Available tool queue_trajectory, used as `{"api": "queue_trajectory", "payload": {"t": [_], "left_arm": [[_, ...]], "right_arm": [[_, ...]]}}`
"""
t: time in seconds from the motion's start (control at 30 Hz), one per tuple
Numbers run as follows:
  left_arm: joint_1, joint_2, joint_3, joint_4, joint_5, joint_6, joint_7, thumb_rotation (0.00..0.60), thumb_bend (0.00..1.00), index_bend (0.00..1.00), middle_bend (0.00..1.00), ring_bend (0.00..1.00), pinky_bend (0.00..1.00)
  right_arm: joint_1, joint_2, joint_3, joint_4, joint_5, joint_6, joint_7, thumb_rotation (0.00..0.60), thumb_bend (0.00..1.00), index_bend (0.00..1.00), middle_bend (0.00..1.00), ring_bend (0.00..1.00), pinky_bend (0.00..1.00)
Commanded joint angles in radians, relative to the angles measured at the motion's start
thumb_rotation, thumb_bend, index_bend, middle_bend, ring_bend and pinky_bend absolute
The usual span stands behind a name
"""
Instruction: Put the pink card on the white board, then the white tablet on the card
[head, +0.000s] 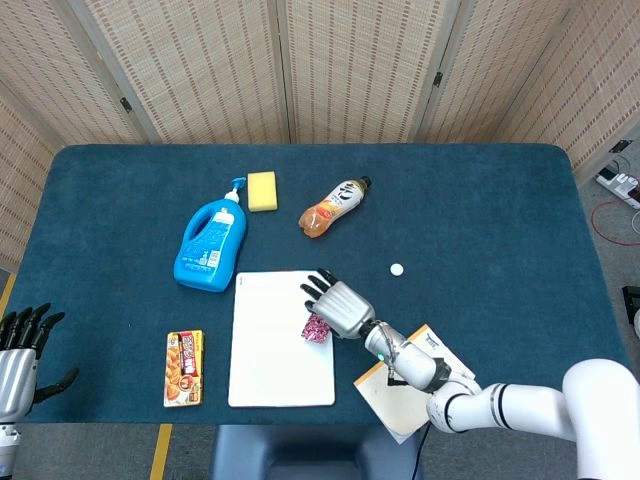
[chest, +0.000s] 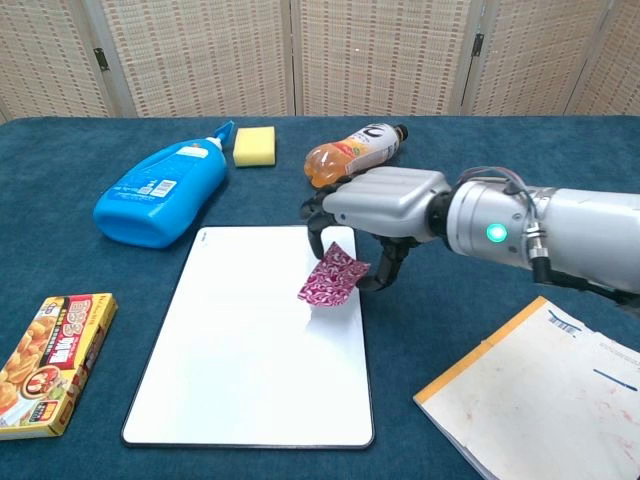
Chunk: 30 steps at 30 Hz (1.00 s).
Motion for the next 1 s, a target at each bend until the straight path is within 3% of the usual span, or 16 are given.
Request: {"api": "queue_trajectory", "payload": {"t": [0.03,0.1,0.27,0.5,0.7,1.0], "left_arm": [[0.002,0.0,0.001,0.001,-0.001,0.0,-0.002,0.6,0.24,0.2,0.11,0.08,0.0],[0.003,0.001,0.002,0.003,0.0,0.001,-0.004,0.6,0.24,0.2,0.11,0.08,0.0],[0.006,0.001,0.001,0.009,-0.002,0.003,-0.011,0.6,0.24,0.2,0.11,0.09,0.0],[0.003,-0.002,0.001,0.01,0.0,0.0,-0.013,0.6,0.24,0.2,0.11,0.09,0.0],[-0.001,-0.001,-0.002,0.011,0.008,0.001,-0.016,0.6,0.24,0.2,0.11,0.09,0.0],[-0.008,-0.012,0.001,0.012,0.016,-0.009,-0.011,0.6,0.24,0.2,0.11,0.09,0.0]], "right_arm": [[0.039,-0.04,0.01,0.02,0.044,-0.015,-0.047,0.6,0.34,0.37,0.13,0.0,0.0],[0.059,-0.062,0.012,0.03,0.075,-0.015,-0.074,0.6,0.34,0.37,0.13,0.0,0.0],[0.087,-0.087,0.007,0.037,0.128,-0.004,-0.114,0.6,0.34,0.23,0.12,0.0,0.0],[0.078,-0.063,-0.006,0.02,0.156,0.048,-0.106,0.6,0.34,0.12,0.12,0.0,0.0],[0.014,0.043,-0.023,-0.005,0.157,0.121,-0.052,0.6,0.34,0.13,0.12,0.0,0.0],[-0.06,0.142,-0.041,0.069,0.207,0.142,0.026,0.6,0.34,0.27,0.14,0.02,0.0]]}}
